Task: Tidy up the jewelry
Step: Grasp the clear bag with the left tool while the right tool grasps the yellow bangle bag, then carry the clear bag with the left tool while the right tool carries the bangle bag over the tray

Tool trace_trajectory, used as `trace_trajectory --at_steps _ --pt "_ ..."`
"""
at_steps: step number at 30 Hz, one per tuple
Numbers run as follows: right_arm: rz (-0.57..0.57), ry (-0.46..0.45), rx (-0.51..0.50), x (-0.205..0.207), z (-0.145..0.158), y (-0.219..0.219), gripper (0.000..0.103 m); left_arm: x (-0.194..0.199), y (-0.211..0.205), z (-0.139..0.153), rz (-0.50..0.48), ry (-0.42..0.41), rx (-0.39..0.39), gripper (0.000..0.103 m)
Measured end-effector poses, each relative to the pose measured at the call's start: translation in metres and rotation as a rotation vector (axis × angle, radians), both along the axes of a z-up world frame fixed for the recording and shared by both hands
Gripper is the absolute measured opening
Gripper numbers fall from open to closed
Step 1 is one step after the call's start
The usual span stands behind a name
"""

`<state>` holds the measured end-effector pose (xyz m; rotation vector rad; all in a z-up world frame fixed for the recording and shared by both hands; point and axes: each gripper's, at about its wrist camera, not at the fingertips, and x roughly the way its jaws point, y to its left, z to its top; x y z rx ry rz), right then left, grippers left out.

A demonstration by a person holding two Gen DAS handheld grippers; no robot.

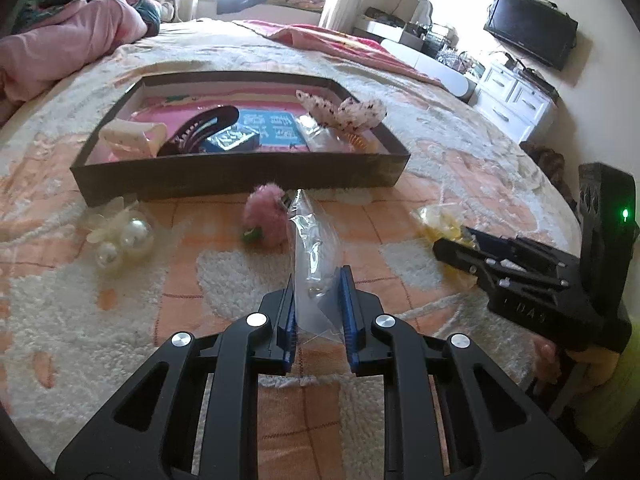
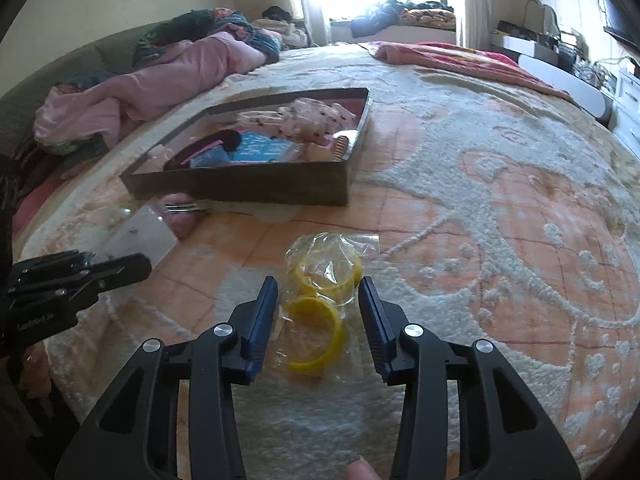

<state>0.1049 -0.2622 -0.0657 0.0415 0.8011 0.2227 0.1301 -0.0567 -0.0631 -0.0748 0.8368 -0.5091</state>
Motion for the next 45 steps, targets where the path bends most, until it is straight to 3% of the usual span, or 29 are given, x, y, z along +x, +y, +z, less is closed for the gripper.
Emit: trace_trajectory --at_steps 22,45 --pt "0.146 -0.069 0.025 0.001 0.04 0.053 0.04 0.02 0.045 0.031 0.145 -0.107 -0.022 0.012" --pt "0.104 -0.141 0.006 0.046 0.065 0.053 0.04 0.066 0.064 0.042 0.207 -0.13 -0.038 0.012"
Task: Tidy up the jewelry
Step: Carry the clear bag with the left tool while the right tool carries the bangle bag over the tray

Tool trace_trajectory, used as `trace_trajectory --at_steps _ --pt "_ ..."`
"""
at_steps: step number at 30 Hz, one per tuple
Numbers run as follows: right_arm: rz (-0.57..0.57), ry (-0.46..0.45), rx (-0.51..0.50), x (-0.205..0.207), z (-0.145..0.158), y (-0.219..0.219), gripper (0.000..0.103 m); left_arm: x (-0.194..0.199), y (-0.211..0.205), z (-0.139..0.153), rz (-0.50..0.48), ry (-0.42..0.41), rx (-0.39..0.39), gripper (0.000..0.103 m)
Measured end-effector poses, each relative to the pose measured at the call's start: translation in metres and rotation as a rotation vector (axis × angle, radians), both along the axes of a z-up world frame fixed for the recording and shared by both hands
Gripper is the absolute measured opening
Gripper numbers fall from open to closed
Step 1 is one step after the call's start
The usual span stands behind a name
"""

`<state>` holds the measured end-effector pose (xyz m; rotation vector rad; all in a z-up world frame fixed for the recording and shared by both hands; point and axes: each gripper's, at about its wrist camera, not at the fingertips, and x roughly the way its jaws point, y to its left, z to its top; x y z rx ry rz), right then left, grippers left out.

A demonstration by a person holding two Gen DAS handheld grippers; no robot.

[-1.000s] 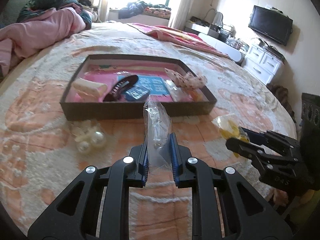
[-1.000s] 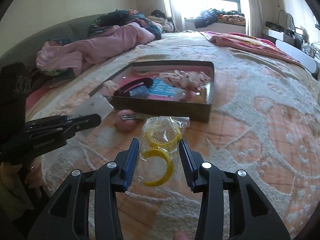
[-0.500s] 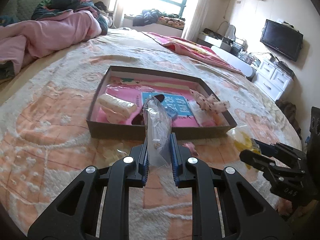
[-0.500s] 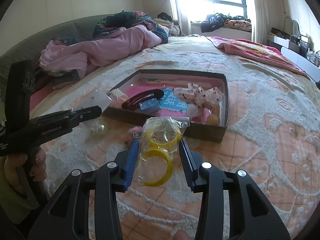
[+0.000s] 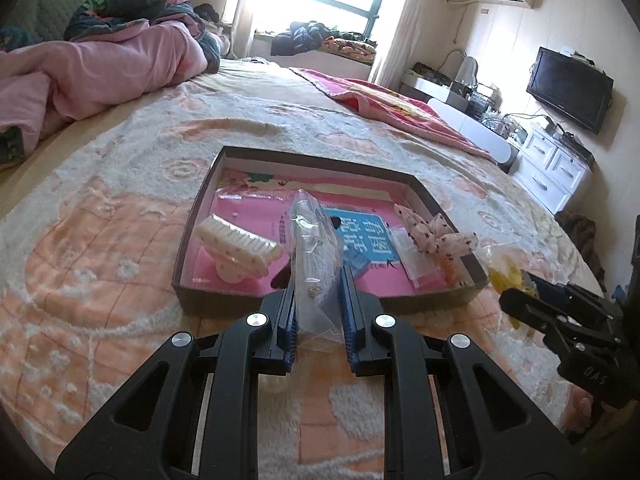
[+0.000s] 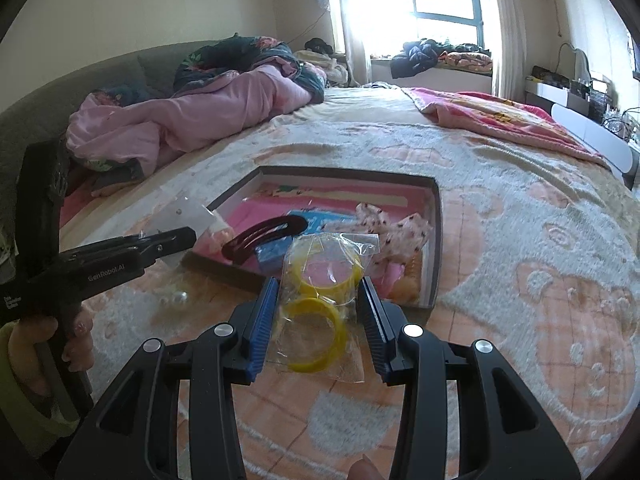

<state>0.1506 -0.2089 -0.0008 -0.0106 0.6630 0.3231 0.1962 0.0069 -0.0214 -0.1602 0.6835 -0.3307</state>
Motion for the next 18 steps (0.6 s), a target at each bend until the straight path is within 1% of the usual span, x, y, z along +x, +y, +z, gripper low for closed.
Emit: trace_trajectory --at_steps 9,18 --pt "-0.033 -0.017 -0.012 0.024 0.006 -0.006 0.04 0.021 -0.014 -0.001 -0.021 -0.008 0.023 0.012" --pt "-0.078 -0.009 -0.039 0.047 0.002 -0.014 0.04 0.041 -0.028 -0.005 -0.056 -0.017 0.039 0.012"
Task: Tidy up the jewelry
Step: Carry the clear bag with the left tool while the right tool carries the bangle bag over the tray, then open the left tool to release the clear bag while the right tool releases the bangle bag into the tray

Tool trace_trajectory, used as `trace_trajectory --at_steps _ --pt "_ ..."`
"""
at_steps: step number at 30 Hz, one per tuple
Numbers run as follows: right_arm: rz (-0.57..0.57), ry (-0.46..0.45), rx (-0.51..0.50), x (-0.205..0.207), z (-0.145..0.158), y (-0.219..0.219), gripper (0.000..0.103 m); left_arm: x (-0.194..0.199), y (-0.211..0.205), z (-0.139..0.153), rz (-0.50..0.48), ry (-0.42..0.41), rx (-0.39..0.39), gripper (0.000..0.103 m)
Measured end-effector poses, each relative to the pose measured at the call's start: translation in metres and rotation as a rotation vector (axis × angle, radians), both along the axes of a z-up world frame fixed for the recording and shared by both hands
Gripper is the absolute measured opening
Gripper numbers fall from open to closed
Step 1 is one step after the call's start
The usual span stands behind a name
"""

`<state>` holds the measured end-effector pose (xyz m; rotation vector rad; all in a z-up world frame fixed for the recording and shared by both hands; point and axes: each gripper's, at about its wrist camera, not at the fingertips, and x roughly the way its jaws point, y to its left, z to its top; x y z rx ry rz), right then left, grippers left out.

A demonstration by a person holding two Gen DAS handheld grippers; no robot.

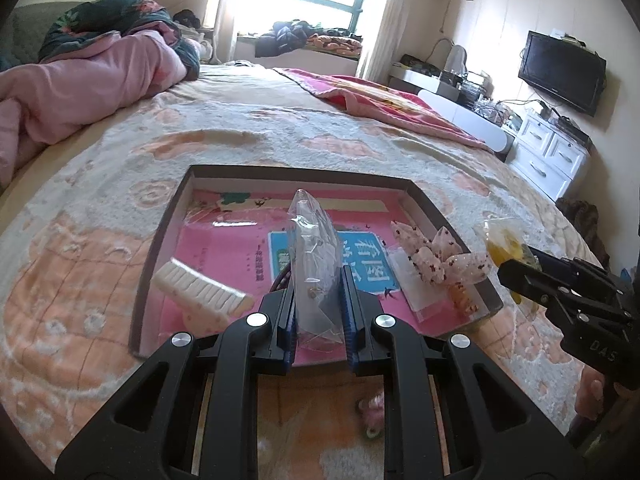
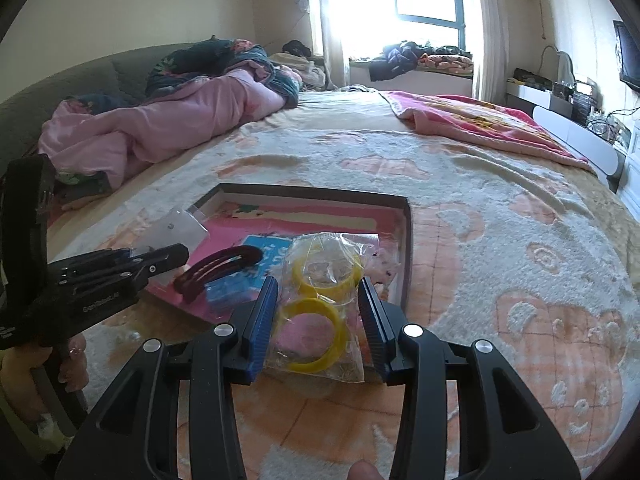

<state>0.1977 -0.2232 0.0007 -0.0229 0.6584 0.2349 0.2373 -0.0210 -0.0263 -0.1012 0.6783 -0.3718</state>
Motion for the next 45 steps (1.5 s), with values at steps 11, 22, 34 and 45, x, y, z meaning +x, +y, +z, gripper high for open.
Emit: trace_trajectory --at_steps 11,22,34,45 --pt "-0.05 0.016 -0.025 0.034 -0.008 -0.01 0.04 0.018 -0.011 -0.011 -0.035 0.017 -0.004 0.012" --pt "-0.029 0.067 -0.018 0.059 -0.03 0.003 0.04 0.028 -0.01 -0.021 -0.043 0.054 -0.008 0.012" --pt "-0.012 0.078 0.021 0.049 -0.037 0.004 0.045 0.03 -0.011 -0.024 -0.047 0.069 -0.006 0.012" --pt "-0.03 0.073 0.051 0.03 -0.033 -0.008 0.06 0.025 -0.01 -0.025 -0.038 0.07 -0.018 0.031"
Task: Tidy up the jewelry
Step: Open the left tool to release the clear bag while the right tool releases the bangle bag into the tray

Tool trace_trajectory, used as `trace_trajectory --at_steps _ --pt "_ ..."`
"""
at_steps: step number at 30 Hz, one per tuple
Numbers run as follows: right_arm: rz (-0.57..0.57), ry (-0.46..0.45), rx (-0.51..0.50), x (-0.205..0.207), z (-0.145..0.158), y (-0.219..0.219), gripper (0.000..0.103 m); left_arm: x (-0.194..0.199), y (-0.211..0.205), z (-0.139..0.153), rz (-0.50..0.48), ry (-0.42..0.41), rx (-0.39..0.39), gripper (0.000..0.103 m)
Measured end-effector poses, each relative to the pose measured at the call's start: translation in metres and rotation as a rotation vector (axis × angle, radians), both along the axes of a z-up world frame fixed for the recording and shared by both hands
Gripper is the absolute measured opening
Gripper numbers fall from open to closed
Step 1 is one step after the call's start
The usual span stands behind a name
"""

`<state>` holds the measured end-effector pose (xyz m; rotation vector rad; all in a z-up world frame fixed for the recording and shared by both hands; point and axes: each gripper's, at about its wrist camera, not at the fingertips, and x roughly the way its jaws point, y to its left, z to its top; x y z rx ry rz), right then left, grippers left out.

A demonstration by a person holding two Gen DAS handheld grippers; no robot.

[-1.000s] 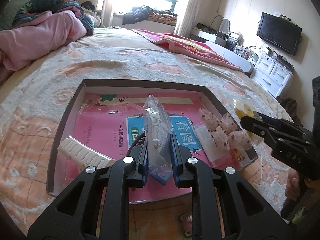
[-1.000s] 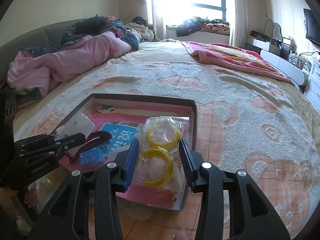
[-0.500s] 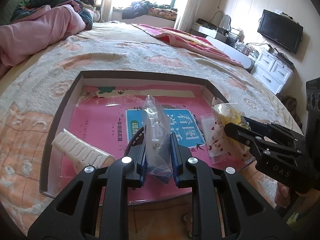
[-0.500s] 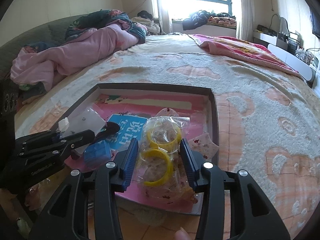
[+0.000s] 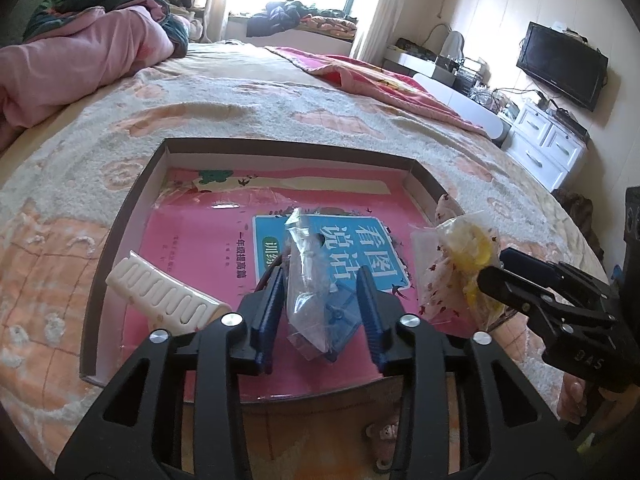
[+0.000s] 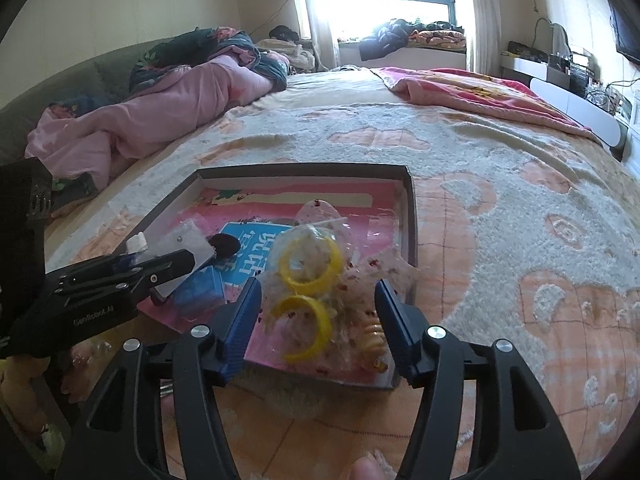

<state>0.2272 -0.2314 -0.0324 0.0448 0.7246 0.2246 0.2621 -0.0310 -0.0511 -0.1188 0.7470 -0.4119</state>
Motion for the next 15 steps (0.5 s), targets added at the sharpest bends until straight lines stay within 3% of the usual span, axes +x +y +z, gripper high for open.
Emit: trace_trajectory --at_steps 5,15 --pt "-0.021 -0.013 0.04 -0.014 0.006 -0.009 0.069 -0.005 0.004 0.008 0.01 -0.016 -0.018 0.05" --pt "-0.017 -0.088 0.06 -0.05 0.026 -0.016 0.08 -0.027 0.017 0.028 0.038 -0.074 -0.033 0.073"
